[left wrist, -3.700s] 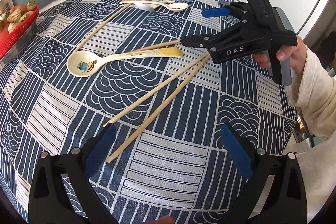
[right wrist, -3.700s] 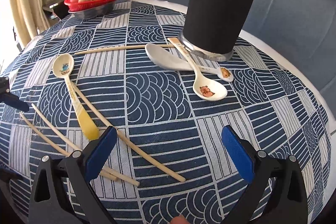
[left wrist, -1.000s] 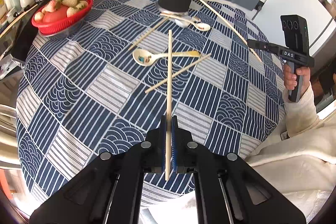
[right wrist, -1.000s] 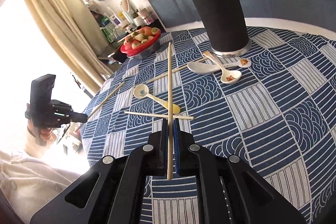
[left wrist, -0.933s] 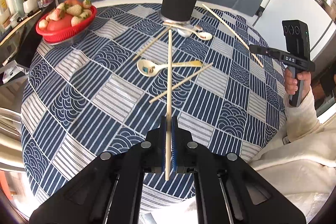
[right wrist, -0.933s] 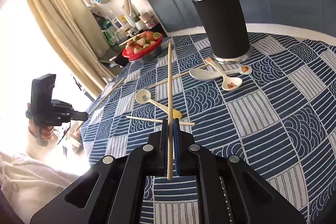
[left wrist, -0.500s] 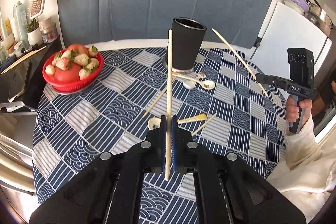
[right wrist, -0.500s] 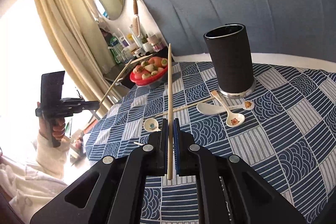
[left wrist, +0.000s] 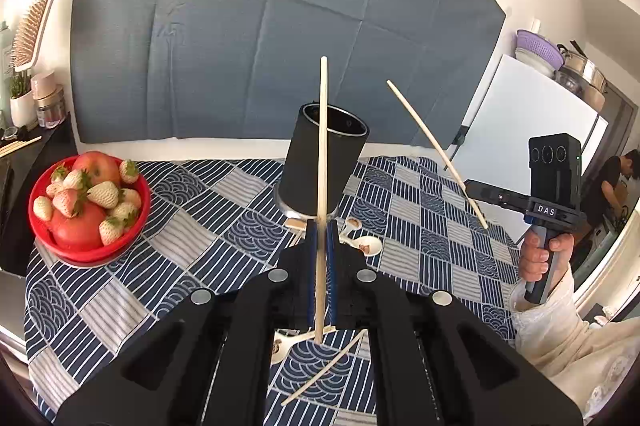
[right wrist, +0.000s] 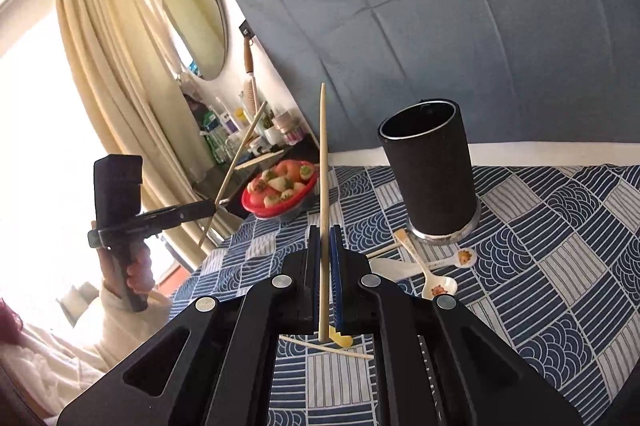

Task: Organize utensils
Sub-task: 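Carry the chopstick with the left gripper over the black holder and lower it in, then open the left gripper and lift it away from the holder, then move the left gripper back toward the white cartoon-print spoon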

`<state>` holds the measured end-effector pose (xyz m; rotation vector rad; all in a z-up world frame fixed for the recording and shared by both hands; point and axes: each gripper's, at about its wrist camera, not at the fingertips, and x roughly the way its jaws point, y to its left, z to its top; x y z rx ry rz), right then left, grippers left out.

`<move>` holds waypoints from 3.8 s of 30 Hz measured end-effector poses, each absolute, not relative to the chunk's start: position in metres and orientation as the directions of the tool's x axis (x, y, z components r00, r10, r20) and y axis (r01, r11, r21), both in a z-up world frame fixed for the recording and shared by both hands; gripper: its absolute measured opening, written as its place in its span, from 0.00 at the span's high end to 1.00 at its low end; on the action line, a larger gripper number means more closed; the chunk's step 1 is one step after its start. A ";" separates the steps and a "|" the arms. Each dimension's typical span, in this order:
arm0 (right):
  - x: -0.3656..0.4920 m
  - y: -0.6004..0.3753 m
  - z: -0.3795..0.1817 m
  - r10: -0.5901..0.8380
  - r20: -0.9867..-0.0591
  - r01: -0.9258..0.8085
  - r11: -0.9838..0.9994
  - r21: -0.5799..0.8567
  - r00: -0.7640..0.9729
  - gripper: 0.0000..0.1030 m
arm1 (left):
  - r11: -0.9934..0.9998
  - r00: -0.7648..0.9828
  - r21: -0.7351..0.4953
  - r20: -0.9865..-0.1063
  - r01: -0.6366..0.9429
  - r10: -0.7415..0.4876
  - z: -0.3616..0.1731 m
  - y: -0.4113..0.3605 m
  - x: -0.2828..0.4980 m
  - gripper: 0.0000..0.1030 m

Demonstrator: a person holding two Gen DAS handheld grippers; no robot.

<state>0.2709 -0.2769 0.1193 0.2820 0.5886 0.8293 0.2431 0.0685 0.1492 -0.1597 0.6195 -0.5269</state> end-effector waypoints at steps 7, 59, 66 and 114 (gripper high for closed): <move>0.304 -0.284 0.139 0.751 -0.310 -0.591 0.654 0.473 0.583 0.95 | 0.824 0.716 -0.317 -0.409 0.470 -0.566 0.159 0.055 0.281 0.96; 0.460 -0.233 0.104 0.685 -0.189 -0.590 0.712 0.380 0.704 0.95 | 0.734 0.739 -0.380 -0.168 0.563 -0.653 0.119 -0.009 0.449 0.95; 0.442 -0.239 0.110 0.647 -0.233 -0.565 0.754 0.336 0.726 0.95 | 0.771 0.762 -0.329 -0.188 0.546 -0.620 0.120 0.003 0.434 0.95; 0.334 -0.218 0.133 0.412 -0.337 -0.418 0.907 0.057 0.846 0.13 | 0.944 0.835 -0.119 -0.443 0.308 -0.328 0.134 0.042 0.339 0.06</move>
